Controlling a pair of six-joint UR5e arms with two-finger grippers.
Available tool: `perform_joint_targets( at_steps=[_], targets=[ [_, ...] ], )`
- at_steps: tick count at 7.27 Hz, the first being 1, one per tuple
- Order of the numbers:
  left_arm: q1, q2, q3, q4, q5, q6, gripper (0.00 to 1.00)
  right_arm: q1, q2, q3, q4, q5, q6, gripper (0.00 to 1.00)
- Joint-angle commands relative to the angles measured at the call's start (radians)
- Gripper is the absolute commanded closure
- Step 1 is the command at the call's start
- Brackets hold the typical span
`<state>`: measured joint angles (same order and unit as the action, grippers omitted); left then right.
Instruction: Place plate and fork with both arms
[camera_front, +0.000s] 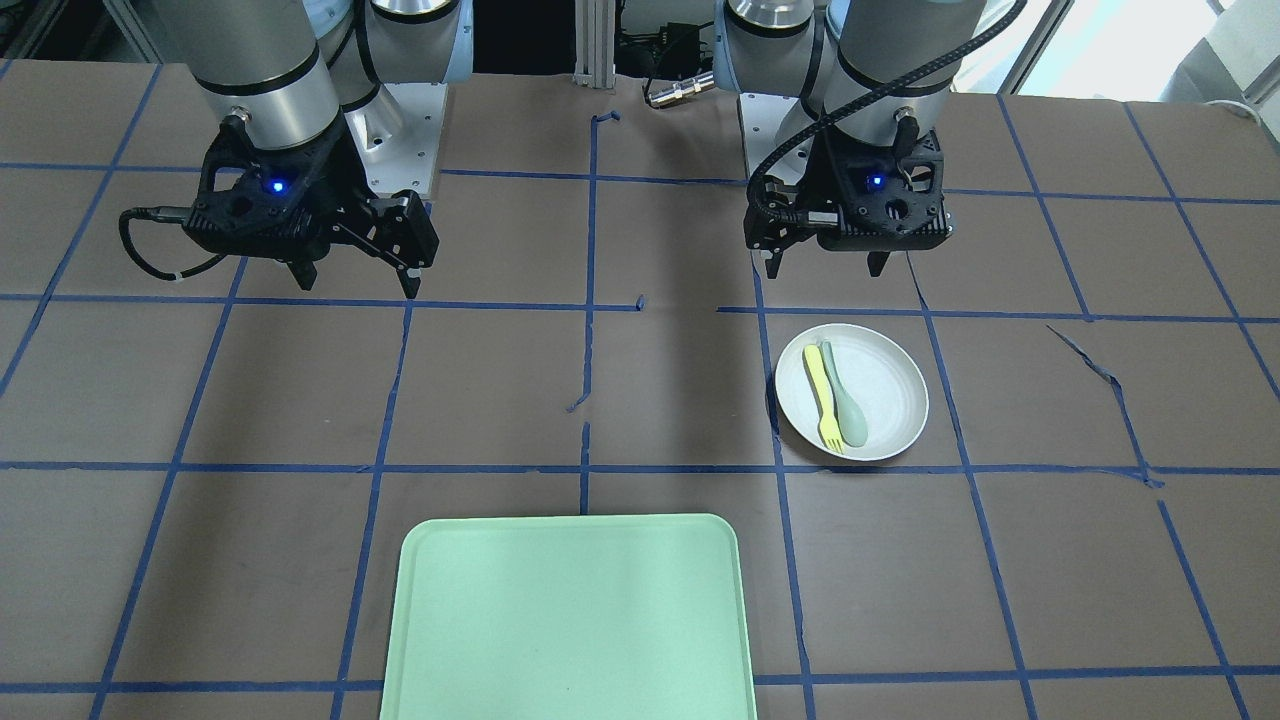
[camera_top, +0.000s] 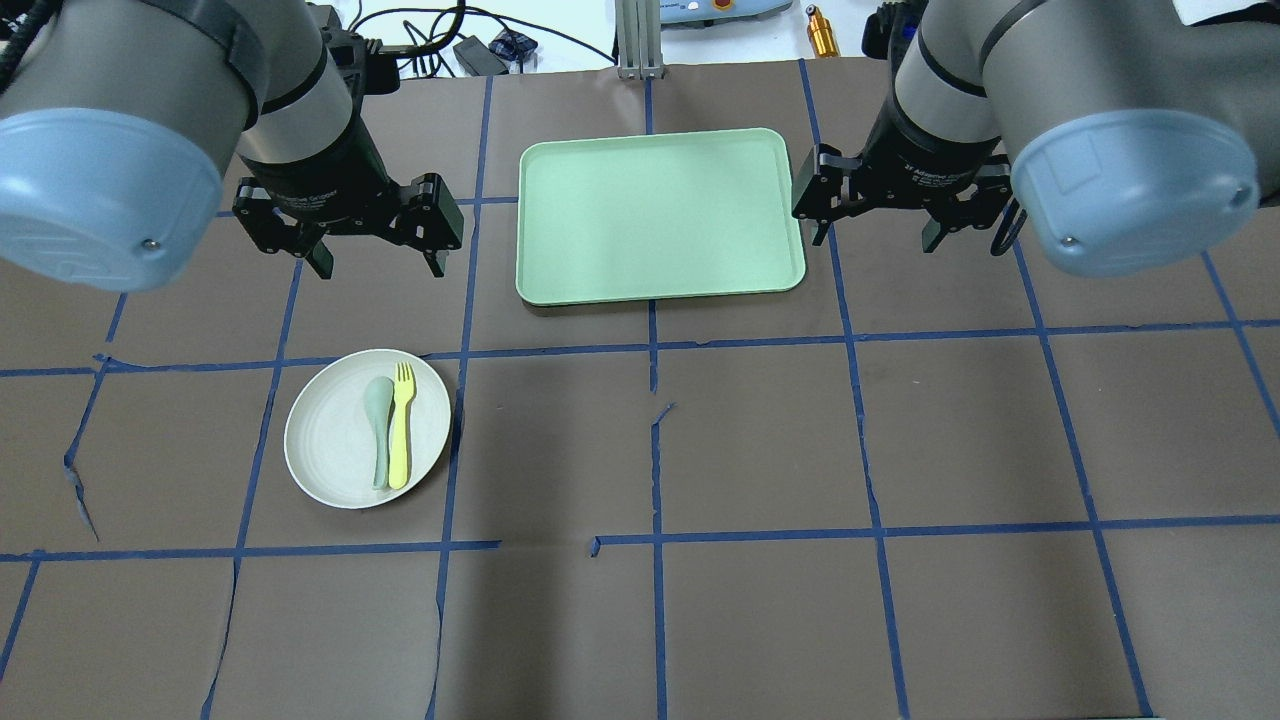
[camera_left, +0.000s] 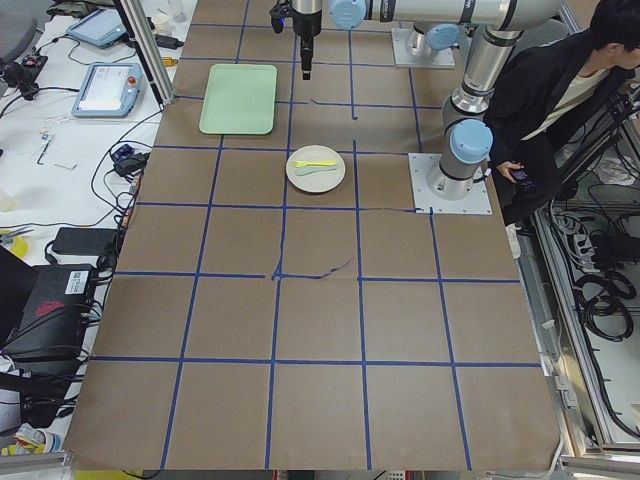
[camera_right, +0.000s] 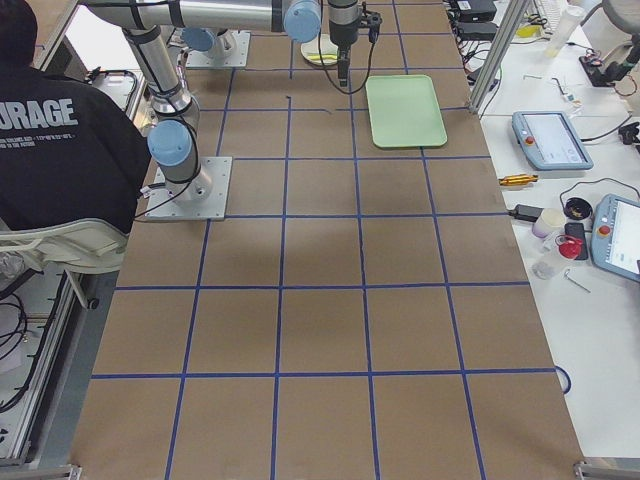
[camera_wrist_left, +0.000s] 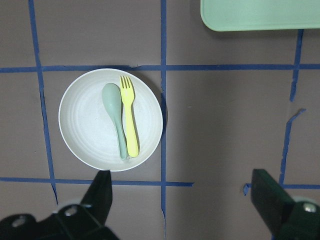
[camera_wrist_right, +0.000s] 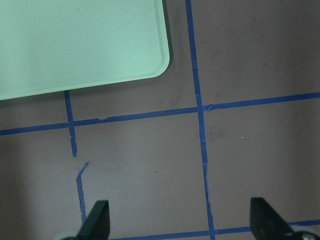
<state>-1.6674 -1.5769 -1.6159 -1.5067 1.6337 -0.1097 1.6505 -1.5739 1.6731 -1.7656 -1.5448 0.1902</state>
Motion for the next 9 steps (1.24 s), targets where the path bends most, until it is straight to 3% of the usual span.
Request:
perform_joint_targets(
  at_steps=[1, 3, 6, 9],
  targets=[
    [0.000, 0.000, -0.002, 0.002, 0.000, 0.001, 0.00, 0.000, 0.000, -0.003, 0.000, 0.002, 0.000, 0.00],
    [0.001, -0.005, -0.001, 0.003, -0.002, 0.001, 0.00, 0.000, 0.000, -0.006, 0.002, 0.002, -0.006, 0.00],
    [0.002, -0.011, -0.002, 0.002, -0.002, -0.001, 0.00, 0.000, 0.002, -0.070, 0.121, 0.000, -0.002, 0.00],
    [0.002, -0.012, -0.002, 0.002, -0.002, 0.001, 0.00, 0.000, 0.014, -0.078, 0.109, 0.002, 0.000, 0.00]
  ],
)
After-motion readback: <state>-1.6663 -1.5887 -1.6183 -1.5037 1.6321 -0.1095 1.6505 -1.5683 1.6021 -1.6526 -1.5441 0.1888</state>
